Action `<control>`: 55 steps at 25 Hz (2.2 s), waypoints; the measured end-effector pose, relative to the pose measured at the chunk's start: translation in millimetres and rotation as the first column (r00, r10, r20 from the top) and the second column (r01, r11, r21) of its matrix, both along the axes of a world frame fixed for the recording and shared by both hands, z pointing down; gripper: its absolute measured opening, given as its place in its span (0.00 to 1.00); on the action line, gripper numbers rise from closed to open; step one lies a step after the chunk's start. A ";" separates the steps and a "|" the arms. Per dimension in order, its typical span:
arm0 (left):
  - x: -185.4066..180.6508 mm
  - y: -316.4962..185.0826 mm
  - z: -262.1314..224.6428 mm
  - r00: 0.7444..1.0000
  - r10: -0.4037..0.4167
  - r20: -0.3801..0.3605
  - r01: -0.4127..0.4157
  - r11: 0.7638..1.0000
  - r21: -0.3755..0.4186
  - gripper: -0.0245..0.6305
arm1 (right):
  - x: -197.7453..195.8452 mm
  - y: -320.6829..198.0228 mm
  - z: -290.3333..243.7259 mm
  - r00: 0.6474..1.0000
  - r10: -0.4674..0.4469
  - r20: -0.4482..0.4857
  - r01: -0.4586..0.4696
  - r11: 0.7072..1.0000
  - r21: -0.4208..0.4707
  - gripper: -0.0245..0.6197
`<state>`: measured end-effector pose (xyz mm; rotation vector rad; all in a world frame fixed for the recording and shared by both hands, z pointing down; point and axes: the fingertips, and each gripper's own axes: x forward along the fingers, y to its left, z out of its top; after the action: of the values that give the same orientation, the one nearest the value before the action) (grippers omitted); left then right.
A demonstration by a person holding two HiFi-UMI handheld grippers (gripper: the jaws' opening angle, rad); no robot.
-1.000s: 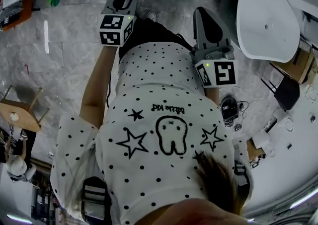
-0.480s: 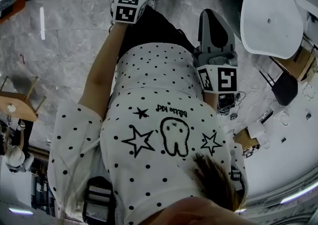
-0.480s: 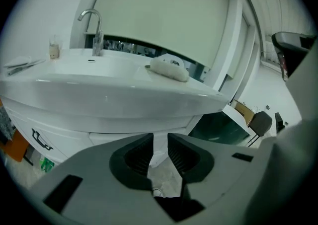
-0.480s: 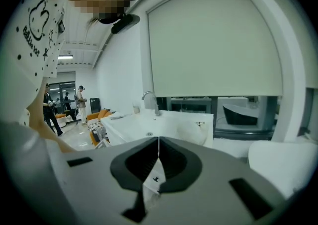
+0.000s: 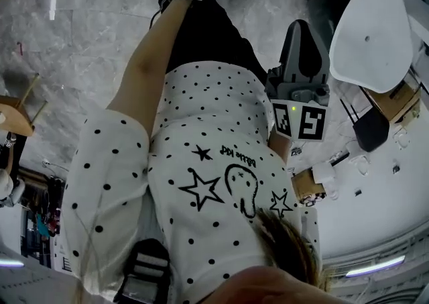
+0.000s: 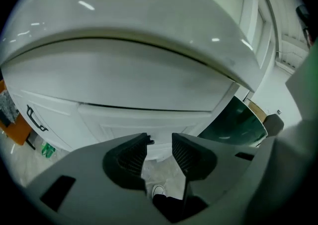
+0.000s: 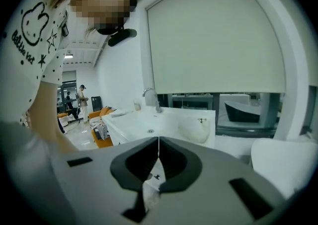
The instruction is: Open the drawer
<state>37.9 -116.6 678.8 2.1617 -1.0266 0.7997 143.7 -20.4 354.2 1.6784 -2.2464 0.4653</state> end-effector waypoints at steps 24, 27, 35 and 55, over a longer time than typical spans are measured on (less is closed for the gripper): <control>12.0 -31.8 18.2 0.998 -0.015 0.060 0.014 1.000 0.018 0.32 | 5.0 33.8 -21.9 0.998 0.056 0.016 -0.054 0.993 -0.107 0.06; 14.6 -34.7 19.7 0.998 -0.017 0.065 0.015 1.000 0.021 0.27 | 4.3 35.9 -16.3 0.998 0.055 0.015 -0.053 0.992 -0.117 0.06; 19.4 -36.3 22.3 0.998 -0.006 0.068 0.004 1.000 0.020 0.25 | -4.4 29.3 -11.3 0.999 0.042 0.021 -0.039 0.991 -0.129 0.06; 32.9 -39.4 88.8 1.000 -0.005 0.014 0.005 0.999 -0.038 0.25 | 16.3 19.0 69.7 0.994 0.091 -0.065 -0.102 0.975 -0.197 0.06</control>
<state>70.8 -156.0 767.6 2.1237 -1.0153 0.8259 160.0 -1.4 423.9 1.6791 -2.0114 0.6371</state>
